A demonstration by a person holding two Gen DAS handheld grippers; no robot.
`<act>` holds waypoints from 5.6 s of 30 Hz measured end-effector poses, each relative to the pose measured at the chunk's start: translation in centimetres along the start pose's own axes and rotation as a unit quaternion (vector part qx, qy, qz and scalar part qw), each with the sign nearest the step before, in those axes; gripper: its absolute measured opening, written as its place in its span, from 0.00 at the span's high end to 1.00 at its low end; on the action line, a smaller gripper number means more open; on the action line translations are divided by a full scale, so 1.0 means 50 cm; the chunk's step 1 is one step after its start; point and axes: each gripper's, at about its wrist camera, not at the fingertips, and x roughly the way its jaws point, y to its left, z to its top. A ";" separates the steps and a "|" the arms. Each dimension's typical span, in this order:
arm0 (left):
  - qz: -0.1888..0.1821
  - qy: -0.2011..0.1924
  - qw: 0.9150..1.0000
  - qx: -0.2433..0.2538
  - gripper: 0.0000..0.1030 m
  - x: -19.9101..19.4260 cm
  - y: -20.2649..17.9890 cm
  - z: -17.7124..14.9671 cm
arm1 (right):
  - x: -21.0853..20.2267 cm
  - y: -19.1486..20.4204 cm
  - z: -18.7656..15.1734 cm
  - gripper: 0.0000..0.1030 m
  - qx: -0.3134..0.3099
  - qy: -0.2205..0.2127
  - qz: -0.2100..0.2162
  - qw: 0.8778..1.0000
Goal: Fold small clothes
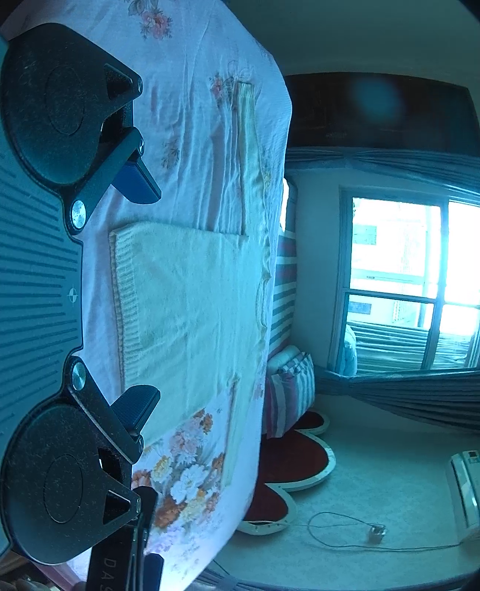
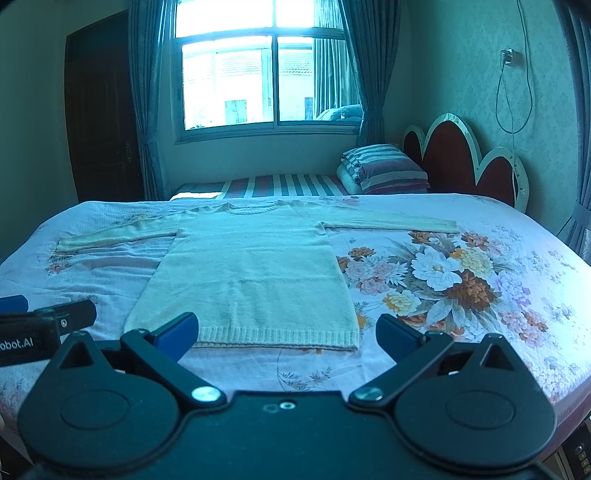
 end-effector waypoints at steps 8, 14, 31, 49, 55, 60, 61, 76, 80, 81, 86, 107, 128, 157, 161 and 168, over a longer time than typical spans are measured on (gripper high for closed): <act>-0.009 -0.039 0.999 -0.021 0.00 0.088 -0.011 0.074 | 0.042 -0.068 0.061 0.21 0.024 -0.039 -0.029 0.999; 0.012 -0.035 0.999 -0.016 0.00 0.221 -0.030 0.134 | 0.154 -0.171 0.137 0.50 0.066 -0.072 -0.044 0.994; 0.163 0.057 0.984 -0.050 0.00 0.752 -0.051 0.172 | 0.787 -0.767 0.177 0.76 0.316 -0.005 -0.120 0.941; 0.222 0.095 0.967 -0.087 0.00 0.940 0.048 0.229 | 0.974 -0.856 0.162 0.70 0.403 -0.014 -0.042 0.914; 0.245 0.097 0.960 -0.093 0.00 0.918 0.131 0.227 | 0.999 -0.845 0.187 0.92 0.389 -0.009 -0.082 0.917; 0.249 0.101 0.959 -0.088 0.00 0.889 0.205 0.218 | 0.999 -0.773 0.255 0.95 0.323 0.002 -0.106 0.940; 0.247 0.101 0.960 -0.084 0.00 0.886 0.216 0.216 | 0.995 -0.746 0.272 0.95 0.307 -0.001 -0.103 0.946; 0.188 0.089 0.975 -0.074 0.00 0.879 0.344 0.234 | 1.083 -0.059 0.388 0.95 0.059 0.047 0.072 0.995; 0.186 0.090 0.976 -0.071 0.00 0.880 0.365 0.233 | 1.120 0.060 0.349 0.95 0.027 0.077 0.097 0.992; 0.185 0.091 0.976 -0.072 0.00 0.882 0.370 0.233 | 1.118 0.084 0.337 0.95 0.019 0.080 0.096 0.992; 0.172 0.097 0.978 -0.070 0.00 0.898 0.368 0.236 | 1.099 0.154 0.299 0.67 -0.038 0.081 0.128 0.988; -0.100 0.160 0.963 -0.192 0.47 1.194 0.013 0.253 | 0.923 -0.239 0.286 0.68 0.079 0.023 0.005 0.997; -0.012 0.083 0.985 -0.150 0.97 1.160 0.180 0.313 | 0.944 -0.286 0.281 0.67 0.103 0.036 -0.003 0.994; 0.018 0.101 0.989 -0.111 0.89 1.183 0.212 0.277 | 1.137 -0.248 0.304 0.70 0.040 0.096 -0.006 0.995; 0.050 0.059 0.990 -0.117 0.22 1.164 0.234 0.293 | 1.137 -0.265 0.342 0.68 0.063 0.063 -0.002 0.996; 0.089 0.092 0.989 -0.070 0.20 1.210 0.220 0.286 | 1.256 -0.251 0.395 0.66 0.051 0.070 -0.002 0.996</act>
